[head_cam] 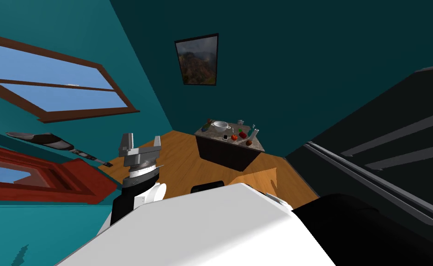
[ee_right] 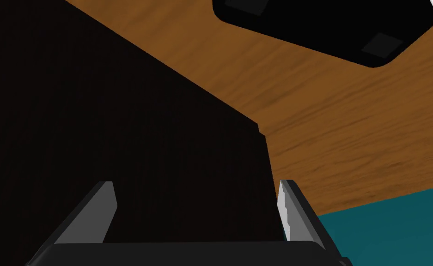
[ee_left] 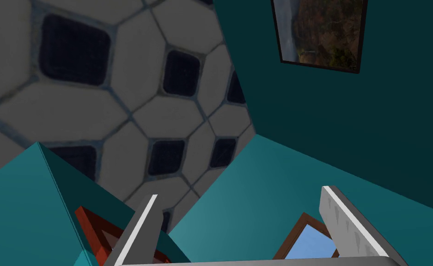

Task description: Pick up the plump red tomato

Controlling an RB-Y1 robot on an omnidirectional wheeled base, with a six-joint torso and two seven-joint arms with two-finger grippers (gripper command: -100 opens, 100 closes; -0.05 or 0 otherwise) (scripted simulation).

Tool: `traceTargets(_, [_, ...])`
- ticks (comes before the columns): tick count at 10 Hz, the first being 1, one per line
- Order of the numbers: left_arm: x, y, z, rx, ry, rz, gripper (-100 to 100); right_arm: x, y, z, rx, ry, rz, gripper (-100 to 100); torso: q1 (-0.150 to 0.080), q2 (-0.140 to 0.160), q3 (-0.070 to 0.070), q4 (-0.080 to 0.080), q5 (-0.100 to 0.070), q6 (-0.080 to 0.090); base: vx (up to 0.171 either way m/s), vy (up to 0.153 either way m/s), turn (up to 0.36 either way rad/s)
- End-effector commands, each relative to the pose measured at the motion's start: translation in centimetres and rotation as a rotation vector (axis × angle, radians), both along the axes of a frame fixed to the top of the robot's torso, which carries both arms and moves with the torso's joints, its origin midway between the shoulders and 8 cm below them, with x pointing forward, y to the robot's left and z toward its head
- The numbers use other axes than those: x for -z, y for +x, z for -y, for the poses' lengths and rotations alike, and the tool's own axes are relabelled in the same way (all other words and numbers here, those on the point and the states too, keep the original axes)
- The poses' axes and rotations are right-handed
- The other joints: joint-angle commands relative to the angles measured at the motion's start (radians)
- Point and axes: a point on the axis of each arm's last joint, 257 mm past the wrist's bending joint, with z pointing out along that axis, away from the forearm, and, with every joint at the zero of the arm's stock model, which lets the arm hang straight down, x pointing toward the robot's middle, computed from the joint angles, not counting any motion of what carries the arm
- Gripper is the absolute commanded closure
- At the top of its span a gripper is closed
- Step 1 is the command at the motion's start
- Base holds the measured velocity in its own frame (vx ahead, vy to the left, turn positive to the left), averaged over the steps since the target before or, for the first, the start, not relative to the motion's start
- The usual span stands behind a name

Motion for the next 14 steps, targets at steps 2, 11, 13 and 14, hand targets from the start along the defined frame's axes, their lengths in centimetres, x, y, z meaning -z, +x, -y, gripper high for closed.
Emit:
traceTargets(2, [0.0,0.0,0.0,0.000,0.000,0.000,0,0.4,-1.2,5.6,-0.060,-0.140,-0.051,-100,0.000,0.000,0.000,0.000,0.000,0.001,-0.030,0.088,0.188])
traceTargets(11, [0.0,0.0,0.0,0.000,0.000,0.000,0,-2.4,-4.3,22.0,-0.110,-0.480,-0.184,-100,0.000,-0.001,-0.001,0.000,0.000,0.000,-0.012,0.073,0.153])
traceTargets(13, [0.0,0.0,0.0,0.000,0.000,0.000,0,-4.5,-4.4,26.6,-0.119,-0.578,-0.212,-100,0.001,-0.001,0.000,0.000,0.000,0.000,-0.006,0.080,0.230])
traceTargets(14, [0.0,0.0,0.0,0.000,0.000,0.000,0,-6.4,-3.9,29.8,-0.129,-0.650,-0.224,-100,0.000,0.000,0.000,0.000,0.000,0.002,0.001,0.086,0.256])
